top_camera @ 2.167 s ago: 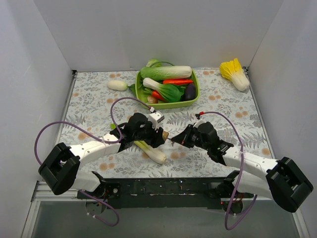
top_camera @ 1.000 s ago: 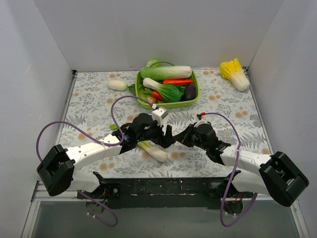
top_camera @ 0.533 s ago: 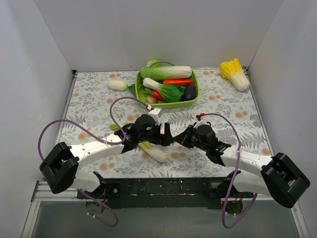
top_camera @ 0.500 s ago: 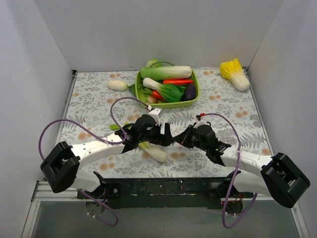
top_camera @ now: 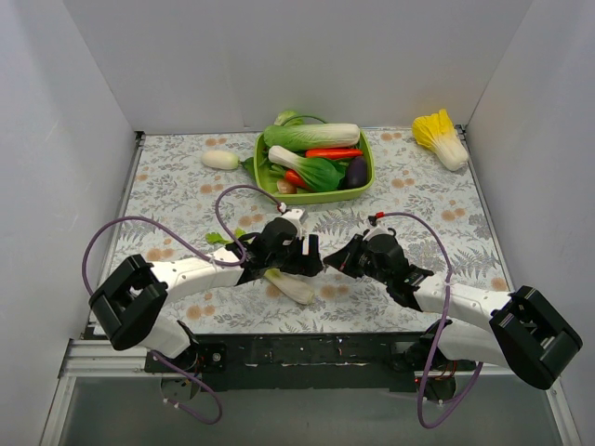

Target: Unlock with the key

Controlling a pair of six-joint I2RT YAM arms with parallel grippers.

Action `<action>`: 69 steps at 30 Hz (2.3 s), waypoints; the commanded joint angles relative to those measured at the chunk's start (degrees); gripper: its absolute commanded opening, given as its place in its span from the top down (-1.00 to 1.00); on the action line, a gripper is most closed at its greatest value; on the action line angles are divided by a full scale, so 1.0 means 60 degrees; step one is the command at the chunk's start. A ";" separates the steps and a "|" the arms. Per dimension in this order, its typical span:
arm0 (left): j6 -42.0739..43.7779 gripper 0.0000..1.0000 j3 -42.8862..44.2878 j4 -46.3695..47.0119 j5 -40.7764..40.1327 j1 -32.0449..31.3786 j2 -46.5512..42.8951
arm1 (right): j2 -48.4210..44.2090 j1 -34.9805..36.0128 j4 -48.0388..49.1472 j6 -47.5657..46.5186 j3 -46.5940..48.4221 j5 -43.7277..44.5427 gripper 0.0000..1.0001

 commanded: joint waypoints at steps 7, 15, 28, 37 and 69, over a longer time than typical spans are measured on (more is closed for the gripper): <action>-0.0039 0.20 0.0012 0.0163 0.0365 0.0012 0.0251 | -0.0115 0.0102 0.0583 -0.0056 0.0225 0.0116 0.97; -0.0215 0.82 -0.0090 0.0251 0.0526 0.0012 0.0295 | -0.0101 0.0146 0.0832 -0.0041 0.0108 0.0160 0.97; 0.0077 1.00 -0.1027 0.2065 0.2033 0.0012 -0.0436 | 0.0602 0.0717 0.1242 -0.0159 0.0048 0.0570 0.97; 0.0429 1.00 -0.2053 0.3604 0.3029 0.0012 -0.1067 | 0.1305 0.0981 0.1871 0.0046 0.0269 0.0555 0.97; 0.0514 1.00 -0.3079 0.6888 0.5289 -0.0032 -0.1462 | 0.2113 0.1098 0.3484 0.0851 0.0079 0.0057 0.97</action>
